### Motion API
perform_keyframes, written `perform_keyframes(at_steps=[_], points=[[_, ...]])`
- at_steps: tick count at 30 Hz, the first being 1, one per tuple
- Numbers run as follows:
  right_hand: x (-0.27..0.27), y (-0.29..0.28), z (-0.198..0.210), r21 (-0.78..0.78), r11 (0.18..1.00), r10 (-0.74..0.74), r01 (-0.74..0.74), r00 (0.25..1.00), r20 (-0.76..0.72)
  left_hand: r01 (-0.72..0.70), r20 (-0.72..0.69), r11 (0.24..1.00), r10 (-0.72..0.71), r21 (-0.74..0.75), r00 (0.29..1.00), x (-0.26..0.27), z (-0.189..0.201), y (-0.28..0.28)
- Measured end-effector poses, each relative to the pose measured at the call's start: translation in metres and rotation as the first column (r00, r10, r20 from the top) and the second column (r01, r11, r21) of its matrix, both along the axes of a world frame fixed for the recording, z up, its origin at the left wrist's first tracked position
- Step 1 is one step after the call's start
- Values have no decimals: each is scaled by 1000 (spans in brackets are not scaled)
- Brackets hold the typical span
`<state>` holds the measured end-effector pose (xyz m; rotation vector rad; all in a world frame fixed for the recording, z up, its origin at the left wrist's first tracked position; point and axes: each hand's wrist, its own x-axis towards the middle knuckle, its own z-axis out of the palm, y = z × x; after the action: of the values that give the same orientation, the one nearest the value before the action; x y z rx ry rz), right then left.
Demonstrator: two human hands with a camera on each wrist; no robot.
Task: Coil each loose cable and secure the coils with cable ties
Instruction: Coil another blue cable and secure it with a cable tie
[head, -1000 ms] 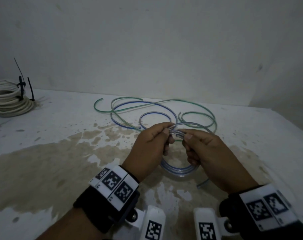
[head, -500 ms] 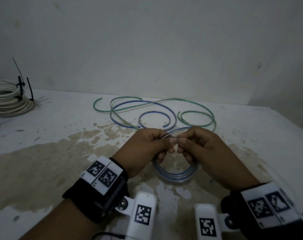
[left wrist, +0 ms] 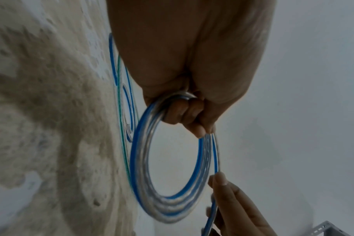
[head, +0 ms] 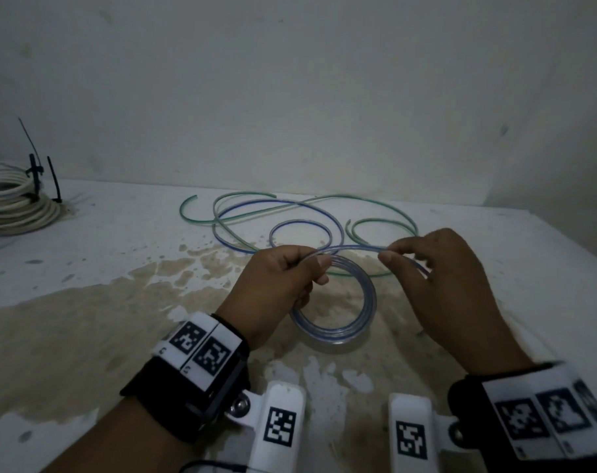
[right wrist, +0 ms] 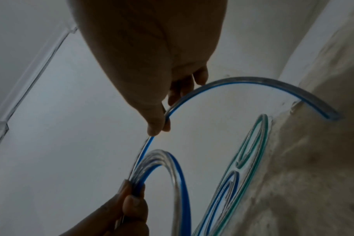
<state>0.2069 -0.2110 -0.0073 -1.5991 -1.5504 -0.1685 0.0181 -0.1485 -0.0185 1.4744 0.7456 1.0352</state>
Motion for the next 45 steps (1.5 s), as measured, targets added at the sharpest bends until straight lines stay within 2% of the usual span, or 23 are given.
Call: perform_keyframes(at_steps=[3,5,7,12,17,20,23,26,29,31,33,37,40,42,44,45], points=[[-8,0,0,-35,993,111,-115,987,-117,-51,99,998,54,-38,994,2,0,0],[-16,0,0,-50,976,193,-211,950,-245,-76,186,993,91,-86,978,5,0,0],[-23,1,-2,-30,967,233,-255,921,-314,-93,263,986,128,-139,956,7,1,0],[-34,2,-2,20,942,288,-335,776,-560,-103,356,972,174,-209,918,12,2,-4],[-39,2,0,68,921,345,-384,722,-599,-106,484,963,217,-247,848,16,7,-6],[-41,2,0,96,921,357,-379,717,-598,-37,515,966,169,-256,840,17,6,-8],[-34,0,3,118,940,331,-320,768,-548,66,439,967,50,-246,897,16,4,-9],[-25,-3,5,40,935,327,-351,817,-476,5,160,992,16,-128,987,8,3,-5],[-25,-6,5,-129,889,380,-439,865,-326,1,-93,997,6,78,996,4,6,-6],[-28,-5,2,-159,875,399,-457,867,-299,71,-160,991,-52,112,986,7,5,-11],[-29,-3,0,-113,893,361,-436,842,-400,44,-141,991,-26,124,990,12,1,-13],[-31,-4,2,-43,930,276,-365,771,-573,-81,94,997,81,-1,992,18,-1,-14],[-43,-5,3,14,905,291,-425,595,-749,-66,253,992,92,-108,963,21,-2,-16],[-49,-5,5,50,913,276,-405,522,-807,-14,313,985,69,-174,947,22,-2,-17],[-47,-5,11,40,922,255,-385,528,-810,44,310,978,22,-206,951,21,-1,-15],[-43,-6,14,3,924,243,-383,579,-778,52,267,978,4,-201,964,19,2,-13]])
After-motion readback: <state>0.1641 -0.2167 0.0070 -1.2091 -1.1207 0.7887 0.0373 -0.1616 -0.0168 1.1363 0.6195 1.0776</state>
